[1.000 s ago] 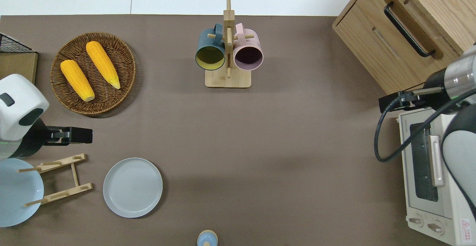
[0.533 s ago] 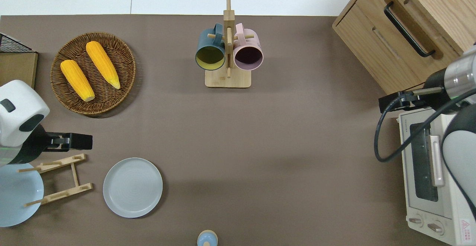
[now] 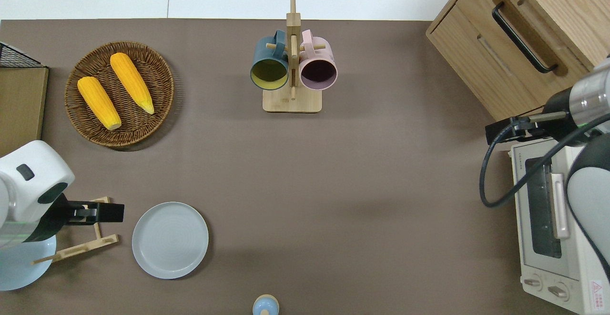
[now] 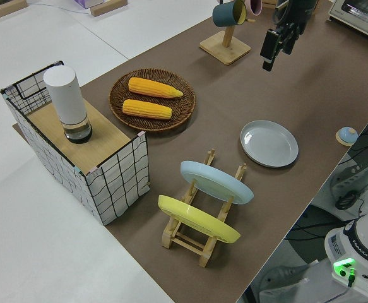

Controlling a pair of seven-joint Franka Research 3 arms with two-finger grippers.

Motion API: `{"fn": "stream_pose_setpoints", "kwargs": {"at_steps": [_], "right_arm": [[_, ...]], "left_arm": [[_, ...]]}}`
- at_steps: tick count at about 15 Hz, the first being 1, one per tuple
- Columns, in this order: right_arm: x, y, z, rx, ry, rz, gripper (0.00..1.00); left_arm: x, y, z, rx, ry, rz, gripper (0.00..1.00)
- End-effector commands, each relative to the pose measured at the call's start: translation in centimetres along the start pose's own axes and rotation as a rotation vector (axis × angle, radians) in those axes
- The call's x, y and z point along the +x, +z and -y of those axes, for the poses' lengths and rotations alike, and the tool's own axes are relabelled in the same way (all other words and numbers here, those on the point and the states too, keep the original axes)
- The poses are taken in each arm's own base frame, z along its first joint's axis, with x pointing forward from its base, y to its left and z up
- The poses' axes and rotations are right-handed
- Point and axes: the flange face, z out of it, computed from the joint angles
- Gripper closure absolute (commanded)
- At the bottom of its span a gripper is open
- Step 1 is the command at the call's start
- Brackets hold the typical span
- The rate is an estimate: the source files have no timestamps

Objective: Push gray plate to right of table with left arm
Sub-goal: 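Move the left gripper down against the gray plate's near edge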

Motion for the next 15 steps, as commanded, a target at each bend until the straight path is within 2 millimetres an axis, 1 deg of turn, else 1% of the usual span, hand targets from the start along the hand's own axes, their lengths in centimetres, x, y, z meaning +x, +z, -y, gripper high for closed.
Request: {"fn": "stream_pose_setpoints", "kwargs": {"at_steps": [1,5,7,10,12,15], "right_arm": [[-0.3,-0.3,0.0,0.006,0.006,0.003,0.017],[-0.3,-0.3,0.0,0.006,0.004,0.003,0.017],[-0.3,-0.3,0.0,0.006,0.004,0.003,0.017],[-0.3,-0.3,0.0,0.006,0.004,0.003,0.017],[-0.3,-0.3,0.0,0.006,0.004,0.003,0.017],[-0.3,-0.3,0.0,0.006,0.006,0.003,0.017]], "left_arm": [[-1.9,2.4,0.3,-0.005,0.008,-0.03,0.01],[-3.1,5.1,0.5,-0.01,0.009,-0.05,0.01],[-4.0,7.0,0.5,-0.012,0.011,-0.073,0.01],[-5.1,10.0,1.3,-0.013,-0.002,-0.094,0.01],[-5.2,11.7,1.3,-0.011,-0.001,-0.102,0.01],[-5.4,13.5,1.3,-0.007,0.0,-0.113,0.01]]}}
